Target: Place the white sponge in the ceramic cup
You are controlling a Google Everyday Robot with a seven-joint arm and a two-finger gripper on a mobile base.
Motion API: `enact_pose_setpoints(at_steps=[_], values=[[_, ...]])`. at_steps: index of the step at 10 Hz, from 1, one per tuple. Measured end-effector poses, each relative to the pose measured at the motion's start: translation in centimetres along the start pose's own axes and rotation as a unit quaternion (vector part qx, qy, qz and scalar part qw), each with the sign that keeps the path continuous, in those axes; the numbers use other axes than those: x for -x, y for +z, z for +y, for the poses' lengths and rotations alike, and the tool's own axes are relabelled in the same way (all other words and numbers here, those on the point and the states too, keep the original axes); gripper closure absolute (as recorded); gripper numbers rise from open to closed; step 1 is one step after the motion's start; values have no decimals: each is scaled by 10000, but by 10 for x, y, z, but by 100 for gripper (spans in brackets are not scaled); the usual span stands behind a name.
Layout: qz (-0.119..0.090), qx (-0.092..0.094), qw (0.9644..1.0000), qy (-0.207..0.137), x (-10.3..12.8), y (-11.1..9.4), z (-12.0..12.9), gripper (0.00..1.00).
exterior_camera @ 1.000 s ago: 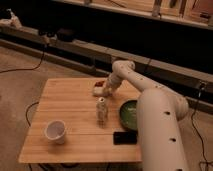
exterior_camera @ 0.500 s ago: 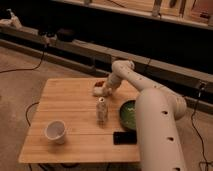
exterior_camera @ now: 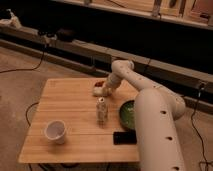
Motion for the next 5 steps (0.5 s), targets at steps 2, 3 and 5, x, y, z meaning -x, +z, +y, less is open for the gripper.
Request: enact_pose_setpoints(at_steps=[2,3,5], values=[[-201,-71,9996,175,9,-9,-6,87],[-379,-73,9987,325,15,-23,-14,87],[-642,8,9965,542,18,-51,-27,87]])
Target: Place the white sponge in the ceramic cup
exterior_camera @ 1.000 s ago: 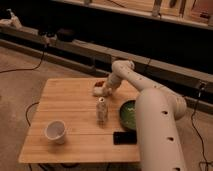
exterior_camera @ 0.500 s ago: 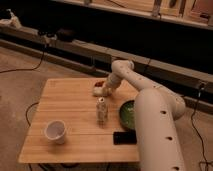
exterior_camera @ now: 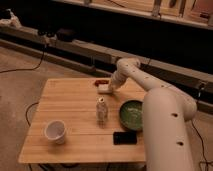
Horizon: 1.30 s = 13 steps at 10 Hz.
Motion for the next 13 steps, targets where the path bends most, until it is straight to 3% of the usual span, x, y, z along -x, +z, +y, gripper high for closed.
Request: enact_pose_setpoints(at_steps=[2,4,6,8,10,13], values=[[-305,222,9993,-9,-2,-39,5,87],[-470,363,9981,-136,-11,-66,8,87],[-605,359,9955,-632,-31,-91,22,87],[-643,438,9918,-1016,-49,-113,38,87],[-634,675,9876,-1268,-63,-140,59,87],[-362,1290,9777,-1616,-83,-191,95,87]])
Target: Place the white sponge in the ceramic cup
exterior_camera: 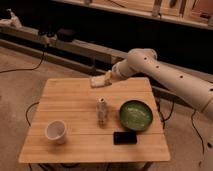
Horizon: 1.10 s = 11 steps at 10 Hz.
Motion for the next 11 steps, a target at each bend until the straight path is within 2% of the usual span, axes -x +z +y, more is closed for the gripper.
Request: enact_pose_setpoints(at_steps=[2,3,5,9,11], values=[[356,318,9987,-193,-11,-13,25,87],[631,414,9967,-302,-21,-16,37,87],[963,371,9940,-360,-32,-18,46,87],[1010,364,9936,-356,-34,-19,47,87],[1076,553,9907,-614,-39,-21,63,87]])
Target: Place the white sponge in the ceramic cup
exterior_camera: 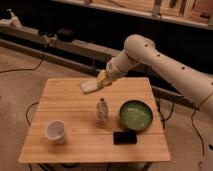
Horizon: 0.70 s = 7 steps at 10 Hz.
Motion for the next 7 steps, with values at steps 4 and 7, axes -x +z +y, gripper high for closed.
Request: enact_pose_setpoints(at_steps=[4,7], values=[[557,370,9915,-1114,-12,25,67,87],[1013,372,9823,-1529,-20,64,91,87]])
